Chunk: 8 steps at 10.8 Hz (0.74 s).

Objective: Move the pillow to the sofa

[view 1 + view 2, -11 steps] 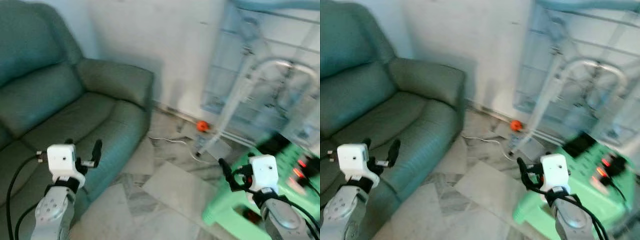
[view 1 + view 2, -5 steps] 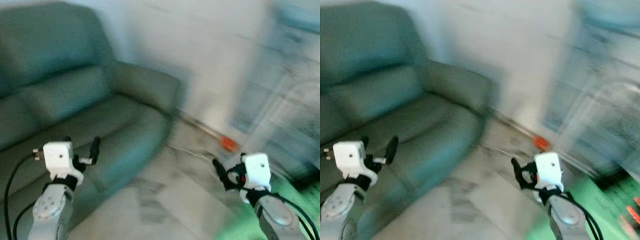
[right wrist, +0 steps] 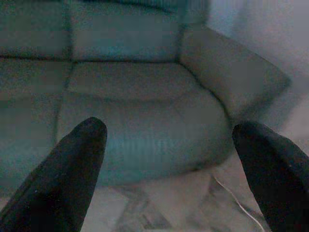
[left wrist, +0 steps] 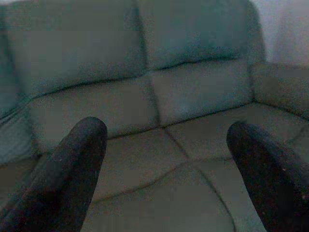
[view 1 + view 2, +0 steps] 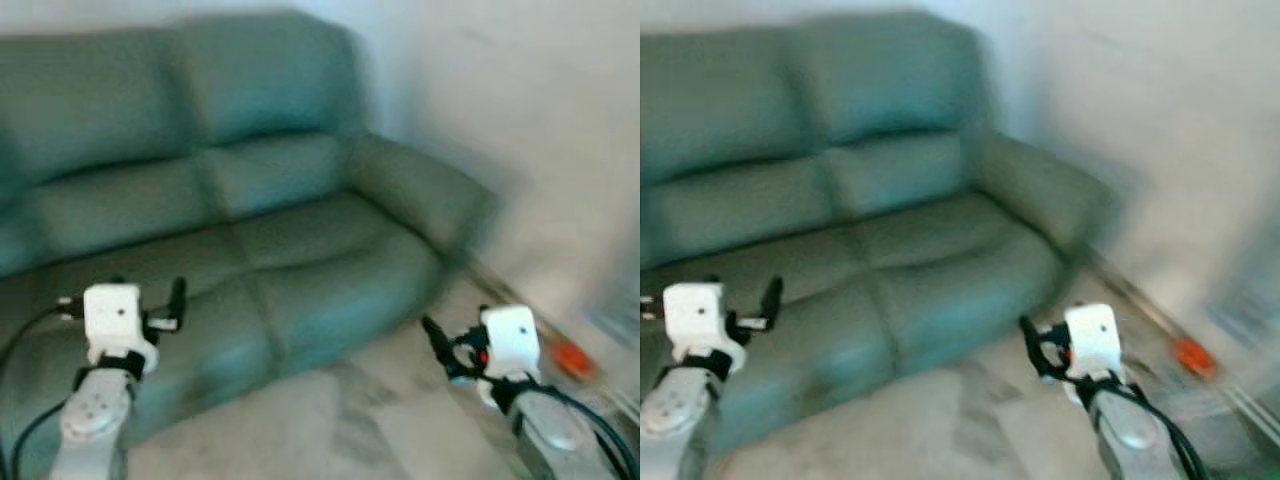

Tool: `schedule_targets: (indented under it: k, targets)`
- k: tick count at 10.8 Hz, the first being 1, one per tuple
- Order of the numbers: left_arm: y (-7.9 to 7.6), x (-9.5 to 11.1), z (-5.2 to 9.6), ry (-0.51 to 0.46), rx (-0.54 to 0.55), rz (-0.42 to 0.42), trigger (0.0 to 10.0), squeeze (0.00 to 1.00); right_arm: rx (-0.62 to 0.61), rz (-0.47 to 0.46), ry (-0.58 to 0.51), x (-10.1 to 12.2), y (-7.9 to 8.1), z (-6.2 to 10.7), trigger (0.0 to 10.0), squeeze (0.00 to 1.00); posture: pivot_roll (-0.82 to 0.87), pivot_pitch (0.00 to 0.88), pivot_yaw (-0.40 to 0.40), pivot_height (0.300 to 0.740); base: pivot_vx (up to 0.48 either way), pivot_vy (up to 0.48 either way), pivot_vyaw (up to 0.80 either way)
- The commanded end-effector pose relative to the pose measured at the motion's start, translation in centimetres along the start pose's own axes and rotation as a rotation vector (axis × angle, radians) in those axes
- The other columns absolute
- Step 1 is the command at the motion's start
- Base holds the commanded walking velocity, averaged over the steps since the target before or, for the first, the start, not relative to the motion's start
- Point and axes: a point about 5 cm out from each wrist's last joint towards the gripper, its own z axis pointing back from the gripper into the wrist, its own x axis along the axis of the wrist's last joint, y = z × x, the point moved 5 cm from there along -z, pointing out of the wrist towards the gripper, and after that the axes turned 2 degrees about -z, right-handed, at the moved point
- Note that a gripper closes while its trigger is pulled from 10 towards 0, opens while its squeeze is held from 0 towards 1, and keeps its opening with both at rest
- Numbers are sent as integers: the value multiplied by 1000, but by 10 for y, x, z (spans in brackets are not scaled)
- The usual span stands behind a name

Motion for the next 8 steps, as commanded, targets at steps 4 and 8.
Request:
schedule_targets:
  k: [4, 8]
  targets:
    - [-6, 4, -6, -1, -4, -30, 10000, 0, -19, -2, -3, 2, -3, 3, 10000, 0, -110, 0, -26, 740, 0, 0, 800]
    - [-2, 8, -11, -11, 41, -5, 10000, 0, -8, 5, -22, 11, -5, -6, 10000, 0, -101, 0, -38, 740, 0, 0, 800]
